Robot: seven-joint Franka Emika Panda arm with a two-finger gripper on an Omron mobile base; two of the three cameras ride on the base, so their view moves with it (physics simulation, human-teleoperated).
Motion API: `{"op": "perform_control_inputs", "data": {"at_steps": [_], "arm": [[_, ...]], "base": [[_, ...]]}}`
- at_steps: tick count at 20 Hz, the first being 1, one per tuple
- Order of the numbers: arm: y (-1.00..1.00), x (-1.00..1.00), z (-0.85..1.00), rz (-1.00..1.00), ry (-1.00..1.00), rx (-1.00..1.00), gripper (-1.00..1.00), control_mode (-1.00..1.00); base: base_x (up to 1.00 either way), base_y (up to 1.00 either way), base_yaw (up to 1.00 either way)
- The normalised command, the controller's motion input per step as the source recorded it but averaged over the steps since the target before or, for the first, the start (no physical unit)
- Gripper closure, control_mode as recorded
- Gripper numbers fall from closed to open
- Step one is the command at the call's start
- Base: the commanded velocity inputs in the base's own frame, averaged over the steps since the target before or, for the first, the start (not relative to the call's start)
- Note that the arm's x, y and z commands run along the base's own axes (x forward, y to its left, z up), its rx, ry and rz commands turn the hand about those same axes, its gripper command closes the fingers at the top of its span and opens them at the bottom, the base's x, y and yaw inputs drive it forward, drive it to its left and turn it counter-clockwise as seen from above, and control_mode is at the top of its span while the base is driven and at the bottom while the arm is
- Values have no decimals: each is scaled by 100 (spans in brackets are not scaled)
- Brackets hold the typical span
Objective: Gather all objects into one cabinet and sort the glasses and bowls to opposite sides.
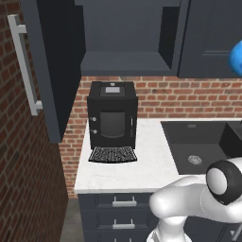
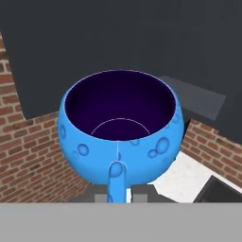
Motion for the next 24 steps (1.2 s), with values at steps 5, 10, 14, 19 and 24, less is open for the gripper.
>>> {"op": "perform_control_inputs", "data": {"at_steps": [5, 10, 14, 19, 24], "arm": [[0, 0, 0, 0, 0, 0, 100, -100], [0, 0, 0, 0, 0, 0, 100, -100], [0, 0, 0, 0, 0, 0, 100, -100], [0, 0, 0, 0, 0, 0, 100, -100], [0, 0, 0, 0, 0, 0, 100, -100]], "base": [[0, 0, 0], [0, 0, 0], [0, 0, 0], [0, 0, 0], [0, 0, 0]]}}
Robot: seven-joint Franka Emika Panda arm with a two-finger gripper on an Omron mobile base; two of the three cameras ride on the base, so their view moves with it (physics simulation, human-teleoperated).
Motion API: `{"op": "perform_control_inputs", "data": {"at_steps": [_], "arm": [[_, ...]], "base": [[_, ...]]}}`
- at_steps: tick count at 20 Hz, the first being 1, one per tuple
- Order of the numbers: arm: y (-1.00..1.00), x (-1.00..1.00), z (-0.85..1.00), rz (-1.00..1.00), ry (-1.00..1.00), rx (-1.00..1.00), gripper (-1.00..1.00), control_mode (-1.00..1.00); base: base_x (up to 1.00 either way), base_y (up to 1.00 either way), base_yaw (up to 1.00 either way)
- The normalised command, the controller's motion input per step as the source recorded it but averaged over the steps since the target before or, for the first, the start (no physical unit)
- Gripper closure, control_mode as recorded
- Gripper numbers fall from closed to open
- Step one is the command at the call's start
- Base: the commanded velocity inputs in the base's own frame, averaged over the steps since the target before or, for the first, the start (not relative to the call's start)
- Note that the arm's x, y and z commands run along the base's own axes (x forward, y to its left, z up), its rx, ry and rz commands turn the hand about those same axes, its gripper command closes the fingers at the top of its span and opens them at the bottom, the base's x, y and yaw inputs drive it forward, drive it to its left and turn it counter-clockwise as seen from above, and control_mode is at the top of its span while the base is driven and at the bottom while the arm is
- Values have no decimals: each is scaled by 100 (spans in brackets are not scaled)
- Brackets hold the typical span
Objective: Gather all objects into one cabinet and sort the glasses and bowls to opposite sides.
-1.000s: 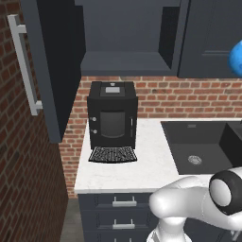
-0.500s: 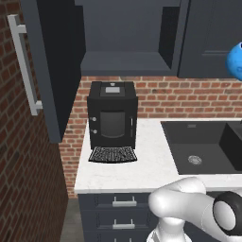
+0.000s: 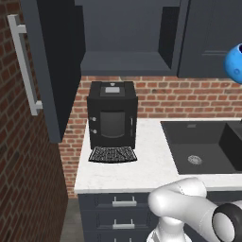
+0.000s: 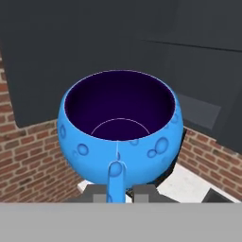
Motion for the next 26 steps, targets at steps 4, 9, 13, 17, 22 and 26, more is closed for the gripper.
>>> {"op": "perform_control_inputs", "data": {"at_steps": [4, 9, 13, 17, 22, 26], "arm": [[0, 0, 0, 0, 0, 0, 100, 100], [0, 0, 0, 0, 0, 0, 100, 100], [0, 0, 0, 0, 0, 0, 100, 100], [0, 0, 0, 0, 0, 0, 100, 100], [0, 0, 0, 0, 0, 0, 100, 100], [0, 0, 0, 0, 0, 0, 100, 100]], "base": [[-26, -19, 0], [-63, -71, -2], [-36, -94, -4], [-45, -100, -5], [-66, -100, -5], [-98, -100, -1]]}}
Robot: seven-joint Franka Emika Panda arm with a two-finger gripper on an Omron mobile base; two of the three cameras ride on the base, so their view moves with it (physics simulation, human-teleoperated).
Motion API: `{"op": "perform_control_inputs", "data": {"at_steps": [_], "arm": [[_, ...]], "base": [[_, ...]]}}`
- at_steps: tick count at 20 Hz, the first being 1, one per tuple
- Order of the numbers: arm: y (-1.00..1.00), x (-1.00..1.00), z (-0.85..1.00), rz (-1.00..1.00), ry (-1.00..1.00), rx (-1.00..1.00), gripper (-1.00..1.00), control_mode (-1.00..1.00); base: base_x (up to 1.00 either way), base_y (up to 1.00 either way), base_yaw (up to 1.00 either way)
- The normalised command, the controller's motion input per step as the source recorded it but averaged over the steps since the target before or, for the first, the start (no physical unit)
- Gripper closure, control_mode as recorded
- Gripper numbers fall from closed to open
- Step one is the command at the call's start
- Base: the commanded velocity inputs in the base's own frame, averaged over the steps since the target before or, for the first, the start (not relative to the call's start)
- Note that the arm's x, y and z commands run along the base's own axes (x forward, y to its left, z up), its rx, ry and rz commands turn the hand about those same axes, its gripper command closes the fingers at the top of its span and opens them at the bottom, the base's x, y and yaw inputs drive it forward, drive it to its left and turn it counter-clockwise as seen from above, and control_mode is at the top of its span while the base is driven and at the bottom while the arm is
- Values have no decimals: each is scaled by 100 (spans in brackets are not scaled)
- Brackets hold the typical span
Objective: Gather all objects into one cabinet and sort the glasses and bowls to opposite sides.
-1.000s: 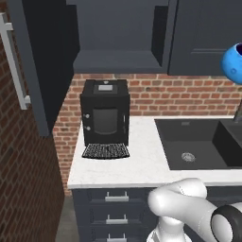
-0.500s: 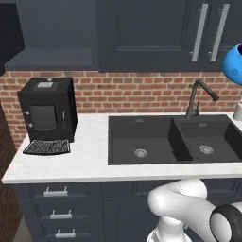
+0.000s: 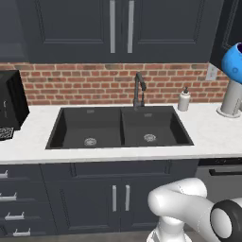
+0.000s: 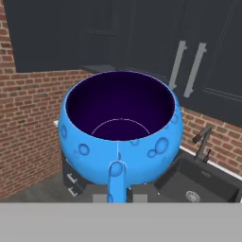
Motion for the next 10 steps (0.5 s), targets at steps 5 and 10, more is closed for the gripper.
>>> {"op": "perform_control_inputs", "data": {"at_steps": [5, 10], "arm": [[0, 0, 0, 0, 0, 0, 100, 100], [0, 0, 0, 0, 0, 0, 100, 100]], "base": [[-100, -100, 0], [13, -99, -1]]}}
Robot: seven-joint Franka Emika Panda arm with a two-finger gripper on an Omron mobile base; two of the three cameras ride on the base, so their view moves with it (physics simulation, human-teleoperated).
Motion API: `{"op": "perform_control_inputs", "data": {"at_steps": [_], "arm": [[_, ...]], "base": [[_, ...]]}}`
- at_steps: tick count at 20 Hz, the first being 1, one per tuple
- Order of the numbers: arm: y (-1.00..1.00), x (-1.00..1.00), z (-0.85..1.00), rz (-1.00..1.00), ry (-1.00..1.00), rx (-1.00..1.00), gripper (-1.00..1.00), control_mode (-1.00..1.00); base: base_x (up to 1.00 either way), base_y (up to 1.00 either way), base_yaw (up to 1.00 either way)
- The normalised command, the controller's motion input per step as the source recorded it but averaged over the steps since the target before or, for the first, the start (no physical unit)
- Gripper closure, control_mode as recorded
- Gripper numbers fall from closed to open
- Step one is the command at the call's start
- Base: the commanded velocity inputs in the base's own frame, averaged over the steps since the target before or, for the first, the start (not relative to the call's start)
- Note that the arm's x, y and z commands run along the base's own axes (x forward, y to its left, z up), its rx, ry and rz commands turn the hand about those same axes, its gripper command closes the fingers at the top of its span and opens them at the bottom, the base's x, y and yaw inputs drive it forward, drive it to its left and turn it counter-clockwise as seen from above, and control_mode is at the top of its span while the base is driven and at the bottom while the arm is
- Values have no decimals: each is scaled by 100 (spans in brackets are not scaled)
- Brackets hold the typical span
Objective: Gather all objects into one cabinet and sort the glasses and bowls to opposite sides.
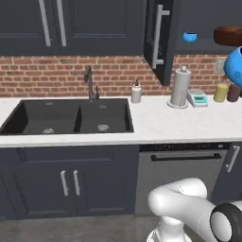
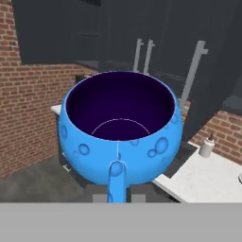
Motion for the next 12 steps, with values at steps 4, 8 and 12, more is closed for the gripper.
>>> {"op": "perform_control_inputs", "data": {"at_steps": [4, 8, 12], "arm": [[0, 0, 0, 0, 0, 0, 100, 100], [0, 0, 0, 0, 0, 0, 100, 100], [0, 0, 0, 0, 0, 0, 100, 100]], "base": [[65, -100, -4], [73, -91, -3], [97, -88, 0]]}}
